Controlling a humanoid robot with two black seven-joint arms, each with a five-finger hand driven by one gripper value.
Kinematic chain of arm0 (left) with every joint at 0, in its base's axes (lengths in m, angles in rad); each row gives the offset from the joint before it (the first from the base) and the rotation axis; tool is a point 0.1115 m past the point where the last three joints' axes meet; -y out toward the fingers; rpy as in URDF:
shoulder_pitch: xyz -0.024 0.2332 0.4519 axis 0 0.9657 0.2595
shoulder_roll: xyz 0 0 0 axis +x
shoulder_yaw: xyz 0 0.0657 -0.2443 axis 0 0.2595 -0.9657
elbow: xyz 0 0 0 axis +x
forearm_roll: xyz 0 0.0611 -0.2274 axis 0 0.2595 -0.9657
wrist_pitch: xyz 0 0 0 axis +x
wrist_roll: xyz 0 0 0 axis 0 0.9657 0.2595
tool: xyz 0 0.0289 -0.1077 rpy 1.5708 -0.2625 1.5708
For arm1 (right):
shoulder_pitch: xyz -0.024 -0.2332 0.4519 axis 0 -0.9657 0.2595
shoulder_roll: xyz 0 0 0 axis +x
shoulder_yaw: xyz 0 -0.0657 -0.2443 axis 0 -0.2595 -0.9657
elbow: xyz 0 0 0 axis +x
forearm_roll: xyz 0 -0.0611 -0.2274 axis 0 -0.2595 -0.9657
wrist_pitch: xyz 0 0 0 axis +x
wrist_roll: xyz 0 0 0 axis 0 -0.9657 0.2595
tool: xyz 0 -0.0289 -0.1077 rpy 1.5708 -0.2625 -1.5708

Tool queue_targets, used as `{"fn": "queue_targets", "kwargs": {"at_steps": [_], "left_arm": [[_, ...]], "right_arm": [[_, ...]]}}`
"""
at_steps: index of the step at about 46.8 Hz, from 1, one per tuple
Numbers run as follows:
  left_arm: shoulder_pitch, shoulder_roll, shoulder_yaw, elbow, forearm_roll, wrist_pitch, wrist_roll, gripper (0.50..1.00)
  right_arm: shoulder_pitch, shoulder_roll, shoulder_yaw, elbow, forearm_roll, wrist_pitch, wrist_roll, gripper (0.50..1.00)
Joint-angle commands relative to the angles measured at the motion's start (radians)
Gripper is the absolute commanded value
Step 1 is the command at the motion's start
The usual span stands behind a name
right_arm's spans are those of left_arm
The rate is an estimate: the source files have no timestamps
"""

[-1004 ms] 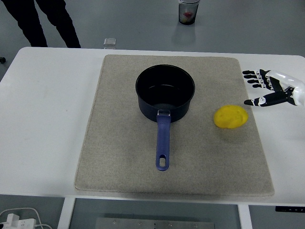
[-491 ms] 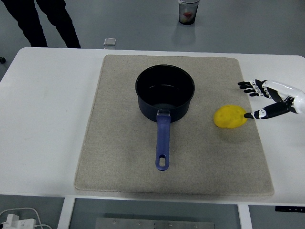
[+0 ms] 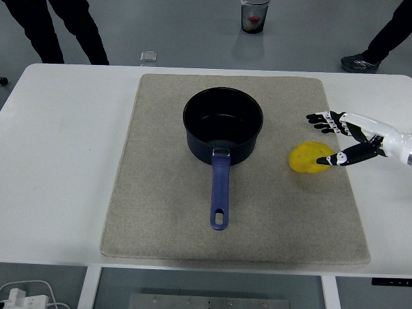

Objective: Put the potato in the blue pot

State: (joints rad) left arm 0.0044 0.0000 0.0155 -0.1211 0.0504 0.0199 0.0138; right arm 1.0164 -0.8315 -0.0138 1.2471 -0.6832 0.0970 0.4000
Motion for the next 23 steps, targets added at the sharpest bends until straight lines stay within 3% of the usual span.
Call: {"fn": "queue_targets", "kwargs": {"at_steps": [1, 23], "left_arm": [[0.0, 0.0, 0.0, 0.0, 0.0, 0.0, 0.0, 0.996], [0.0, 0.0, 0.0, 0.0, 0.0, 0.0, 0.0, 0.996]], "right_arm": [[-0.009, 0.006, 0.002, -0.001, -0.012, -0.008, 0.006, 0.936], [-0.032, 0.041, 0.003, -0.018, -0.03, -0.031, 0.025, 0.936]]}}
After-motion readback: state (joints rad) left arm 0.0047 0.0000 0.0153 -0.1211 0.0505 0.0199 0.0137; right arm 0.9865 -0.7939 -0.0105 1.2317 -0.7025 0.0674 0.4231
